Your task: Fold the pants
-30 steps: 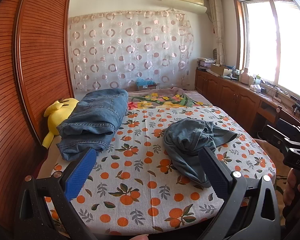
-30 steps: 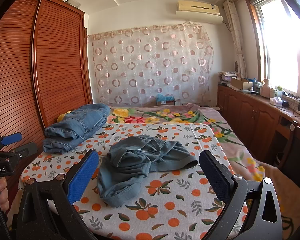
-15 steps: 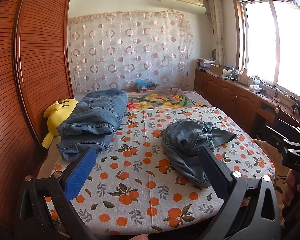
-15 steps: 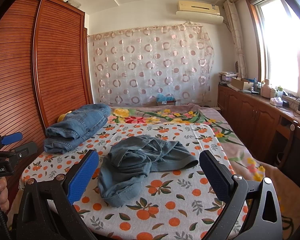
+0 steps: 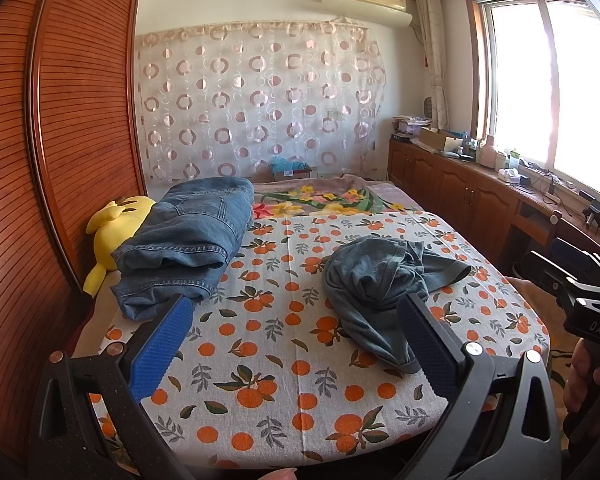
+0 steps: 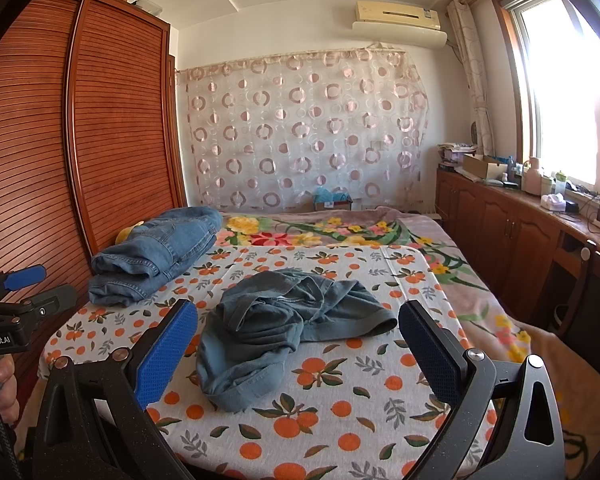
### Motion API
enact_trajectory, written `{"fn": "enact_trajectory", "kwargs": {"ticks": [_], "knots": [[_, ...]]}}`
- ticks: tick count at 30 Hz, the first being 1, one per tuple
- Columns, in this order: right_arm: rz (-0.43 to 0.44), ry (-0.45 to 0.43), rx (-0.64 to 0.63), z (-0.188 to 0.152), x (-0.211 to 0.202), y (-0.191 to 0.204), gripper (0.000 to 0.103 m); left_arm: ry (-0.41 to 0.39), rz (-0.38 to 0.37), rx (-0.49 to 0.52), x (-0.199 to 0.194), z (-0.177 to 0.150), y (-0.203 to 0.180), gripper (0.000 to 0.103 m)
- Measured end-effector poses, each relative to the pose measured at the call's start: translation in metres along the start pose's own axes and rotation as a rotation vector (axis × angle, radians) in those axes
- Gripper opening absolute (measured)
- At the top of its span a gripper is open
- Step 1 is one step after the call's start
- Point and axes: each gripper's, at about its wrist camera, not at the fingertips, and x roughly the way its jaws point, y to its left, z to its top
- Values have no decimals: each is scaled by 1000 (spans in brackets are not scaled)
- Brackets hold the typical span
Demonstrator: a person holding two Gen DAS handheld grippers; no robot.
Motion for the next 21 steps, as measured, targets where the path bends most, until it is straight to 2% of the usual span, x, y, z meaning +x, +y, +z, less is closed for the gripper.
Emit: {"fn": "enact_trajectory", "kwargs": {"ticks": [6,13,21], "knots": [[4,9,2,-3,1,1,101,6,-1,0,0,2,-2,102],[4,49,14,-9,9,-9,101,72,-12,2,17,-5,-4,102],[-26,95,24,-16,17,-27,101,145,-83,44,52,-23,-12,102]]}}
